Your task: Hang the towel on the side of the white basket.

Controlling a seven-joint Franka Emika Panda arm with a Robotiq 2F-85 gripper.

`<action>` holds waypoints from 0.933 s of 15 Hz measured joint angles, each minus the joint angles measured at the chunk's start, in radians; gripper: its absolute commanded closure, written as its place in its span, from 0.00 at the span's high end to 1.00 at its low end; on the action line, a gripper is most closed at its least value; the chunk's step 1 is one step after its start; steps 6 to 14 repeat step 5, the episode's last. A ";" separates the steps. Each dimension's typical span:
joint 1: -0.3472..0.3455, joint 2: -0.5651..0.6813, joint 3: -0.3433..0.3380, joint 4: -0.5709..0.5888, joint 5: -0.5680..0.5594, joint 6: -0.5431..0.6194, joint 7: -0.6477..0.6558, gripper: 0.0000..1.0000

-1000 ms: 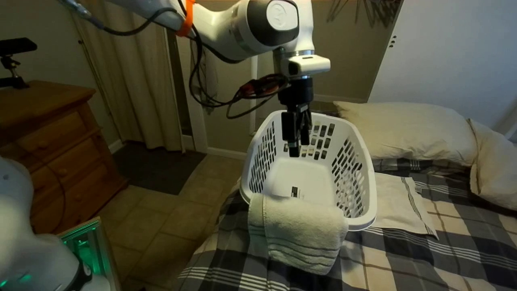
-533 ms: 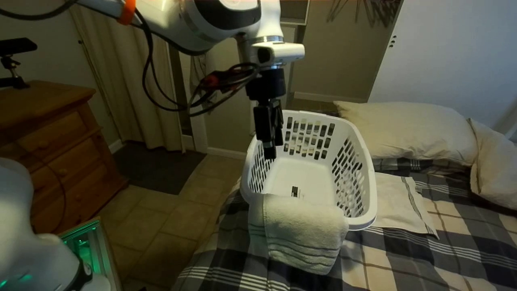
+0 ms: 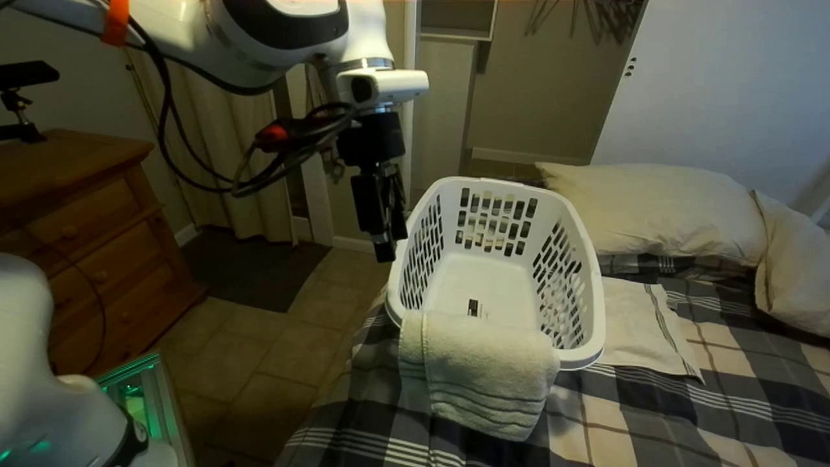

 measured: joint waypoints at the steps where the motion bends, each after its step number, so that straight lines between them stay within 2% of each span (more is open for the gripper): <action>1: 0.000 -0.004 0.000 -0.004 -0.001 0.000 -0.002 1.00; 14: -0.003 -0.004 0.000 -0.005 -0.002 0.000 -0.005 1.00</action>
